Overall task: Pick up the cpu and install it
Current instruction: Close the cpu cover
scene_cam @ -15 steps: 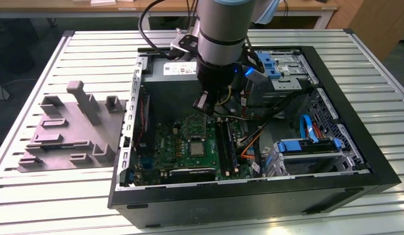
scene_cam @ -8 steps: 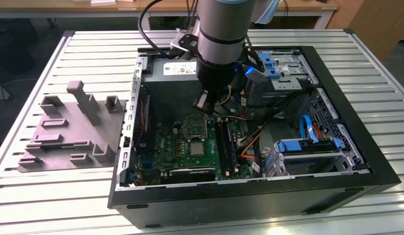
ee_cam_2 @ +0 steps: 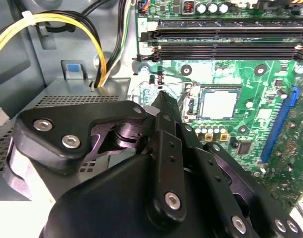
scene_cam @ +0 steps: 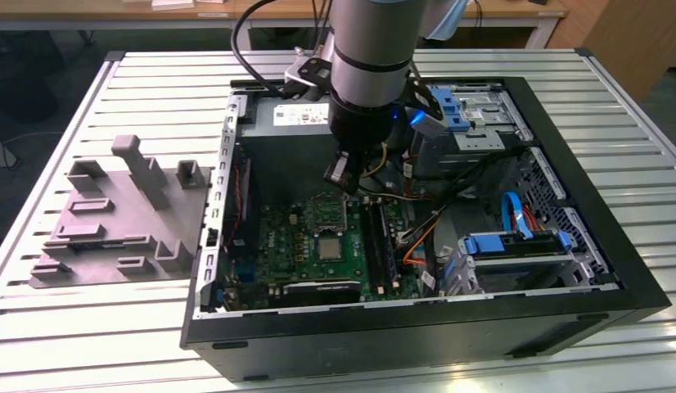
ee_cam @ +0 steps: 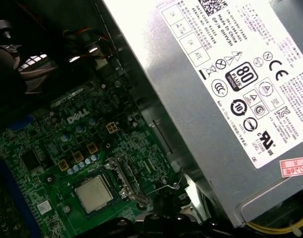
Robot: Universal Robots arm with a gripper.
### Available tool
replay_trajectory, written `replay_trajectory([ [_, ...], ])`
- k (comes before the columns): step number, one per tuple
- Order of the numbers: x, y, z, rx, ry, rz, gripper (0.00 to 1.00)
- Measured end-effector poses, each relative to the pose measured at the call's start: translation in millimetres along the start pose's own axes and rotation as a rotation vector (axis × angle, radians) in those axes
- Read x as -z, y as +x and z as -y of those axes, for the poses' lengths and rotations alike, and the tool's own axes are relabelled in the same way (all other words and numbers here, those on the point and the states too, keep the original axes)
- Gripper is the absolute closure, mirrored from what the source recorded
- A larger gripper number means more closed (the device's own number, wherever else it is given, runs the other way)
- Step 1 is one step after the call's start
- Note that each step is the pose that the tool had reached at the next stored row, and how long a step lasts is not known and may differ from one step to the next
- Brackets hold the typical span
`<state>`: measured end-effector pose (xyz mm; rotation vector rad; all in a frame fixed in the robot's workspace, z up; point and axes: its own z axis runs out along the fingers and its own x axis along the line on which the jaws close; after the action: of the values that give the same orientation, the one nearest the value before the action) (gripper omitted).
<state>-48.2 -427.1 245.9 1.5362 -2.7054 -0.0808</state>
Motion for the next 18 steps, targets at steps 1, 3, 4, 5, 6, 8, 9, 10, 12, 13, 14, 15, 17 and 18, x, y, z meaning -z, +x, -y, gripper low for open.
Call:
replay_trajectory([
  [1,-0.1,0.0,0.0,0.002,0.0025,-0.0042,0.89],
  [3,0.0,0.1,0.1,0.004,0.0048,-0.0086,0.89],
  [4,0.1,0.2,0.0,0.005,0.0051,-0.0091,0.89],
  [5,0.1,0.2,0.0,0.006,0.0052,-0.0093,0.89],
  [6,0.1,0.2,0.0,0.006,0.0052,-0.0093,0.89],
  [8,0.0,0.7,0.1,0.008,0.0052,-0.0092,0.89],
  [9,0.0,1.0,0.3,0.008,0.0052,-0.0093,0.89],
  [10,0.1,1.5,0.5,0.009,0.0052,-0.0094,0.89],
  [12,0.1,2.6,0.7,0.010,0.0053,-0.0094,0.89],
  [13,0.1,3.1,0.8,0.010,0.0053,-0.0094,0.89],
  [14,0.1,3.6,0.8,0.011,0.0053,-0.0094,0.89],
  [15,0.1,4.0,0.9,0.011,0.0053,-0.0095,0.89],
  [17,0.1,5.0,1.0,0.012,0.0053,-0.0095,0.89],
  [18,0.1,5.5,1.1,0.012,0.0054,-0.0095,0.89],
])
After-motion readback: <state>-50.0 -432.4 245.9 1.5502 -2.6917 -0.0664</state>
